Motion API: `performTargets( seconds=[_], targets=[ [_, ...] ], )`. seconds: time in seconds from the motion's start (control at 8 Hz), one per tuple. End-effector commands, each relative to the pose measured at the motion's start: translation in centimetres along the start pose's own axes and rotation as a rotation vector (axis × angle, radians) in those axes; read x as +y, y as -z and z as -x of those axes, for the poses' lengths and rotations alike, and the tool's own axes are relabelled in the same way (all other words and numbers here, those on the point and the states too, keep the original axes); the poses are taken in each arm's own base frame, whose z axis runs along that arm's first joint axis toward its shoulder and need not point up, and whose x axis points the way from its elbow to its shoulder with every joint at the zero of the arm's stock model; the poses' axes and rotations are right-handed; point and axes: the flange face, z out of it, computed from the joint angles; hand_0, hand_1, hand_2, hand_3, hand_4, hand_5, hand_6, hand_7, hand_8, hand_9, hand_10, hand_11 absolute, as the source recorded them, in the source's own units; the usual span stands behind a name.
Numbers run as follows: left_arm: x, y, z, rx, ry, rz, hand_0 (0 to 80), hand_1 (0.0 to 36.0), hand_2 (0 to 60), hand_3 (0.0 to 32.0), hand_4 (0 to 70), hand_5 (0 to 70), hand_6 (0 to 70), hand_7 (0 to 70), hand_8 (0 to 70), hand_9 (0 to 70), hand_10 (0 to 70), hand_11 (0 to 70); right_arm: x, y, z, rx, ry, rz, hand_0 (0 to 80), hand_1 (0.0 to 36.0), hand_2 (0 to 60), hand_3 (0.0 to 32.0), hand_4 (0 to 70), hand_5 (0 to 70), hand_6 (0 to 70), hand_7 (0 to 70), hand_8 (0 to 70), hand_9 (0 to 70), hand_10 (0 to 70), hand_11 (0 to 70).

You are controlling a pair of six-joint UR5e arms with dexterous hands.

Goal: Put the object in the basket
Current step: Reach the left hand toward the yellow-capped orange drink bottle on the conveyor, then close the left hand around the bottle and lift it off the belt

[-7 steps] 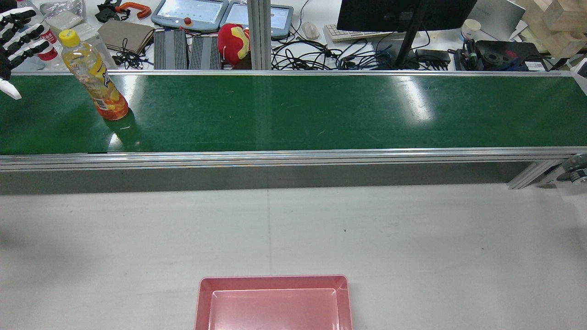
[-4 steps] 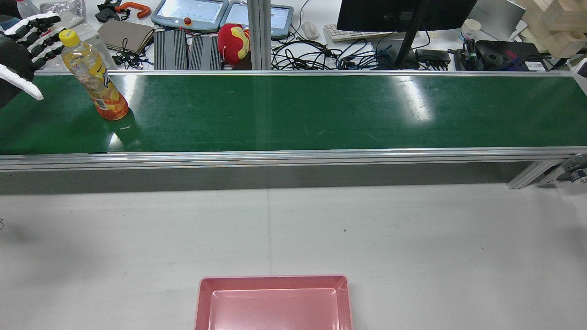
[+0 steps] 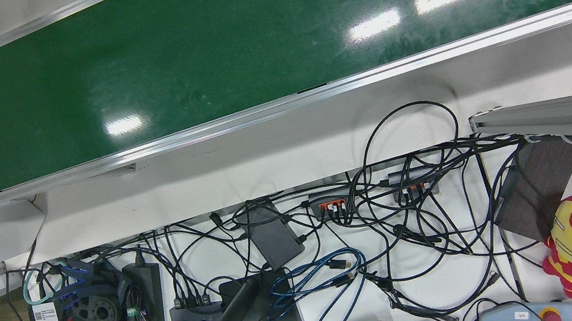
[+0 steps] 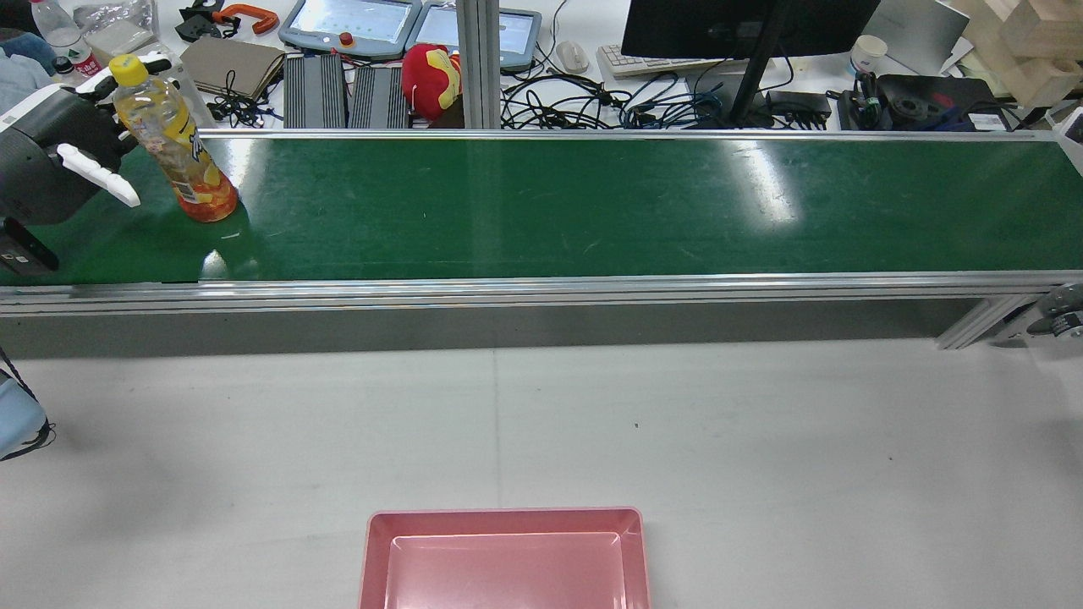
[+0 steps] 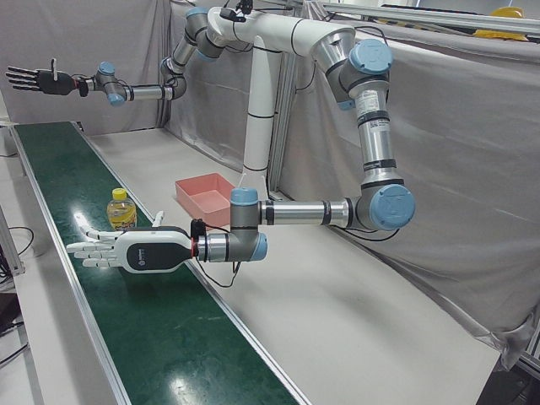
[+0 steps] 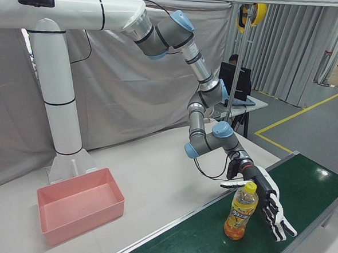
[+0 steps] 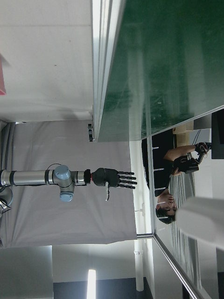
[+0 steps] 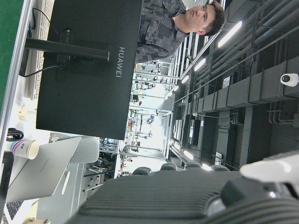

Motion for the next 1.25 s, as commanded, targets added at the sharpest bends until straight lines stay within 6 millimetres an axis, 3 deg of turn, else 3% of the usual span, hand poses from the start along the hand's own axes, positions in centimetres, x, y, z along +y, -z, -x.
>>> performTargets(
  seconds=[0.0,0.25,0.38,0.5,0.62,0.75,0.88,1.0,1.12],
  targets=[
    [3.6,-3.6,2.9,-0.032,0.018,0.019,80.0,6.5,0.0,0.8,7.7,25.7,0.0,0.0,6.6,8.1,4.4,8.9,0.0,0.0,0.0,0.0,0.0,0.0,0.0,0.0,0.0,0.0,0.0,0.0,0.0,0.0,0.0,0.0,0.0,0.0],
    [4.5,-4.0,2.7,-0.029,0.023,0.016,80.0,7.4,0.0,0.0,9.2,30.1,0.0,0.0,8.6,10.9,6.0,11.1,0.0,0.0,0.0,0.0,0.0,0.0,0.0,0.0,0.0,0.0,0.0,0.0,0.0,0.0,0.0,0.0,0.0,0.0],
    [5.1,-4.5,2.7,-0.036,0.013,-0.018,55.7,25.0,33.5,0.0,12.4,47.0,1.0,2.6,14.1,18.5,11.3,18.8,0.0,0.0,0.0,0.0,0.0,0.0,0.0,0.0,0.0,0.0,0.0,0.0,0.0,0.0,0.0,0.0,0.0,0.0],
    [5.0,-4.4,2.7,-0.034,0.009,-0.035,52.6,36.0,60.0,0.0,53.2,70.0,15.9,24.2,37.0,49.1,36.8,53.9,0.1,0.0,0.0,0.001,0.0,0.002,0.0,0.0,0.0,0.0,0.0,0.0,0.0,0.0,0.0,0.0,0.0,0.0],
    [5.1,-4.4,2.7,-0.034,0.009,-0.041,59.2,36.0,60.0,0.0,70.0,70.0,52.1,60.4,70.0,70.0,57.8,70.0,0.1,0.0,0.0,0.001,0.0,0.002,0.0,0.0,0.0,0.0,0.0,0.0,0.0,0.0,0.0,0.0,0.0,0.0],
    [5.2,-4.4,2.7,-0.035,0.012,-0.041,65.7,36.0,60.0,0.0,70.0,70.0,69.7,70.0,70.0,70.0,65.0,70.0,0.1,0.0,0.0,0.0,0.0,0.002,0.0,0.0,0.0,0.0,0.0,0.0,0.0,0.0,0.0,0.0,0.0,0.0],
    [6.0,-4.8,2.7,-0.037,0.016,-0.026,74.7,36.0,60.0,0.0,70.0,70.0,70.0,70.0,70.0,70.0,67.4,70.0,0.0,0.0,0.0,0.0,0.0,0.0,0.0,0.0,0.0,0.0,0.0,0.0,0.0,0.0,0.0,0.0,0.0,0.0],
    [9.0,-5.0,2.5,-0.042,0.016,-0.015,79.5,36.0,60.0,0.0,70.0,70.0,70.0,70.0,70.0,70.0,68.0,70.0,0.0,0.0,0.0,0.0,0.0,0.0,0.0,0.0,0.0,0.0,0.0,0.0,0.0,0.0,0.0,0.0,0.0,0.0],
    [14.2,-4.7,4.6,-0.085,0.041,0.027,80.0,36.0,60.0,0.0,70.0,70.0,70.0,70.0,70.0,70.0,57.1,70.0,0.0,0.0,0.0,0.002,0.0,0.0,0.0,0.0,0.0,0.0,0.0,0.0,0.0,0.0,0.0,0.0,0.0,0.0]
  ],
)
